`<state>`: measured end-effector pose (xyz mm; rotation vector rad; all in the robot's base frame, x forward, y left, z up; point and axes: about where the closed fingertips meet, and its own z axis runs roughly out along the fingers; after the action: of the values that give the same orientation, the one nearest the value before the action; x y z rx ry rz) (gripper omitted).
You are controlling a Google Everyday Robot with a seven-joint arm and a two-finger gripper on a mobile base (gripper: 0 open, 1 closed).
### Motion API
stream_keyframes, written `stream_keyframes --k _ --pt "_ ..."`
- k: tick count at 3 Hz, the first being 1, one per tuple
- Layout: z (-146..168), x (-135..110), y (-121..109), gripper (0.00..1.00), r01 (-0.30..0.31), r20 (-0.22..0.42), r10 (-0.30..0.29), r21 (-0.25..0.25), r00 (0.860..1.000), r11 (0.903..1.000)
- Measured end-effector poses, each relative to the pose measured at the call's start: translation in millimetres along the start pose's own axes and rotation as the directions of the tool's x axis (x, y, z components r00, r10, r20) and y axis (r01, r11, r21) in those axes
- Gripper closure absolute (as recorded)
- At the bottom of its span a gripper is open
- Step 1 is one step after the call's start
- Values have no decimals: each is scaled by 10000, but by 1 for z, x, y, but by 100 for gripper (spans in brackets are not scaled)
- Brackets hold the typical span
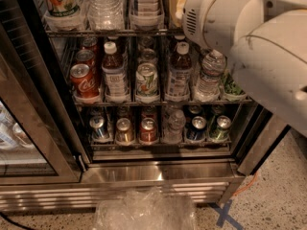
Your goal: Pick pepsi can from top shelf of fridge
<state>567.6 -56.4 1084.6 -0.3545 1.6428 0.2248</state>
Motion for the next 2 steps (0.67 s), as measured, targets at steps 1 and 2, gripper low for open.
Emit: stream_keyframes --k 1,2 --pt "-3 15 16 100 103 -390 -108 -146 9992 9998" --pt "-7 26 34 100 -416 -649 386 -460 9971 9981"
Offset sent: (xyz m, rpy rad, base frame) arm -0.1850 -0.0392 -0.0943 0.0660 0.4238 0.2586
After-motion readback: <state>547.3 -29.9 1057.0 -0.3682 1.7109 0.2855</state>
